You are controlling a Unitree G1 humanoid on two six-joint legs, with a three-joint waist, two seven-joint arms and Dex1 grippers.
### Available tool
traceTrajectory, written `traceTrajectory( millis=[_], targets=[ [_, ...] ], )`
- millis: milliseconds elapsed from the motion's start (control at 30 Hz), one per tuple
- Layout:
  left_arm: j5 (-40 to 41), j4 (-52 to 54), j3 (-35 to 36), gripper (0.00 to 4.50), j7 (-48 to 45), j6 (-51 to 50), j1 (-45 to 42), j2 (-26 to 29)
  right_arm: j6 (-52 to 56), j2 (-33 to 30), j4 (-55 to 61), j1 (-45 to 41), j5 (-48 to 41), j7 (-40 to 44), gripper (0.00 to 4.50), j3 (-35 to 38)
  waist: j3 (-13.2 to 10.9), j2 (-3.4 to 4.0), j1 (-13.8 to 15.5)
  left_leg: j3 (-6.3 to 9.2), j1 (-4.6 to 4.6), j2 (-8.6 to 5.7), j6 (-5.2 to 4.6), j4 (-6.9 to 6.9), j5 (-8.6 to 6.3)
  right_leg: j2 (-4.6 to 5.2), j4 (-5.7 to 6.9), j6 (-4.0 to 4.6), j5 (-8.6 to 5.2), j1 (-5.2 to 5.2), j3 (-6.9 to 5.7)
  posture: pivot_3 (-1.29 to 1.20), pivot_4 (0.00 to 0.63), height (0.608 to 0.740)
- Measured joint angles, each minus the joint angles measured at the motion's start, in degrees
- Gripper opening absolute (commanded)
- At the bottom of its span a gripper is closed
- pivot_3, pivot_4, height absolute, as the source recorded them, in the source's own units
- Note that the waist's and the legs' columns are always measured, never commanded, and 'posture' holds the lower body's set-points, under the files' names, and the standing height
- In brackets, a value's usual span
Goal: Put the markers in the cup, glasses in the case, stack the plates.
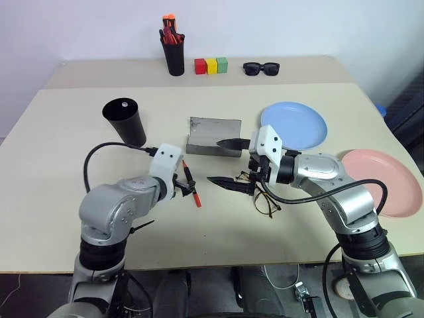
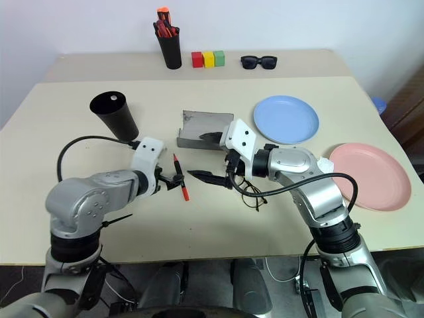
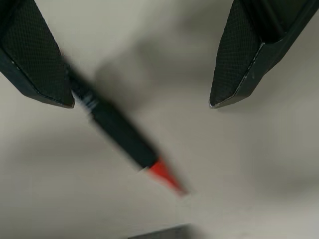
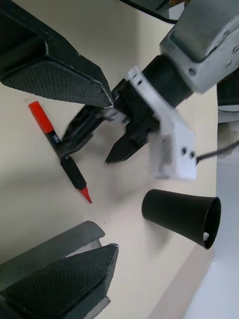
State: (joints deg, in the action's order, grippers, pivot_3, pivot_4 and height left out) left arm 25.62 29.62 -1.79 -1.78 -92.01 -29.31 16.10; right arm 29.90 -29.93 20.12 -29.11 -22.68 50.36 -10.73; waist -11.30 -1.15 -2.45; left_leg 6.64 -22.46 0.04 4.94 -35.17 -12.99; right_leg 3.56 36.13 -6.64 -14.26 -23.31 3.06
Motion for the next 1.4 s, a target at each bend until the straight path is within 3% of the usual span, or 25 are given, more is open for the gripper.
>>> traceTrajectory(
  millis=[67, 167, 367, 433, 600, 800, 967, 1200, 1400],
  targets=[
    [-0.15, -1.69, -1.00, 4.45, -0.10, 0.00, -0.85, -0.28, 0.00, 0.13, 0.00, -0.01, 0.01, -0.10, 4.50, -0.16, 0.00, 0.00, -0.01, 0.00, 0.00, 0.00, 0.00, 0.01, 0.00, 0.00, 0.00, 0.00, 0.00, 0.00, 0.00, 0.00, 0.150, 0.740],
    [-0.49, -3.20, -1.56, 3.66, -0.26, 0.01, -1.56, -0.41, -0.03, 0.30, 0.00, -0.01, 0.03, -0.43, 4.50, -0.21, 0.01, 0.01, 0.04, 0.00, 0.00, 0.00, 0.00, 0.00, 0.00, 0.00, 0.00, 0.00, 0.00, 0.00, 0.00, 0.00, 0.150, 0.740],
    [-3.55, -4.57, -1.55, 0.71, 0.32, 0.19, -2.01, 0.44, -0.03, 1.15, 0.00, 0.00, 0.13, -1.41, 4.50, -0.58, 0.01, 0.01, 0.06, 0.00, 0.00, 0.00, 0.00, 0.00, 0.00, 0.01, 0.00, 0.00, 0.00, 0.01, 0.00, 0.00, 0.150, 0.740],
    [-4.41, -4.57, -1.44, 0.02, 0.48, 0.94, -2.02, 0.91, -0.03, 1.28, 0.05, 0.05, 0.25, -1.72, 4.50, -0.78, 0.01, 0.01, 0.05, 0.00, 0.00, 0.00, 0.00, -0.01, 0.00, 0.01, 0.00, 0.00, 0.00, 0.01, 0.00, 0.00, 0.150, 0.740],
    [-5.87, -2.43, -1.31, 0.02, -3.88, 10.56, 0.33, 10.30, -0.05, 1.37, 0.22, 0.34, 1.04, -2.29, 4.50, -1.05, 0.00, 0.01, -0.21, 0.00, -0.01, 0.01, 0.01, 0.07, 0.00, -0.01, 0.06, 0.02, 0.00, -0.12, 0.01, 0.00, 0.150, 0.740],
    [-2.42, 4.26, 12.70, 0.02, -15.90, 36.93, 2.61, 12.84, -1.81, 6.22, -1.56, -2.31, 2.19, -5.73, 4.50, -1.01, 0.00, 0.01, 0.31, -0.04, -0.09, 0.00, 0.02, 0.00, 0.01, 0.06, -0.06, 0.09, -0.03, -0.07, 0.00, 0.00, 0.150, 0.740],
    [-11.71, -10.50, 14.79, 0.02, -9.30, 50.60, -5.77, 15.64, -4.16, 10.63, -8.49, -5.73, 5.24, -10.51, 4.50, -0.89, 0.01, 0.00, 0.24, -0.04, -0.04, -0.01, 0.02, -0.05, 0.02, 0.03, -0.05, 0.04, 0.02, -0.01, 0.01, 0.00, 0.150, 0.740],
    [-18.13, -29.11, 14.67, 0.02, -0.88, 64.00, -11.00, 9.24, -7.11, 18.67, -12.29, -9.78, 6.32, -13.34, 4.50, -1.44, 0.00, 0.00, 0.08, 0.00, -0.09, -0.01, 0.02, 0.06, 0.01, 0.03, 0.01, -0.01, 0.04, -0.11, -0.02, 0.00, 0.150, 0.740],
    [-19.12, -36.59, 14.22, 0.02, -0.33, 71.59, -11.20, 7.04, -8.41, 21.60, -13.77, -9.21, 6.75, -14.87, 4.50, -1.89, 0.00, 0.00, 0.00, 0.00, -0.08, -0.01, 0.02, 0.04, 0.01, 0.02, 0.06, -0.01, 0.04, -0.12, -0.02, 0.00, 0.150, 0.740]
  ],
)
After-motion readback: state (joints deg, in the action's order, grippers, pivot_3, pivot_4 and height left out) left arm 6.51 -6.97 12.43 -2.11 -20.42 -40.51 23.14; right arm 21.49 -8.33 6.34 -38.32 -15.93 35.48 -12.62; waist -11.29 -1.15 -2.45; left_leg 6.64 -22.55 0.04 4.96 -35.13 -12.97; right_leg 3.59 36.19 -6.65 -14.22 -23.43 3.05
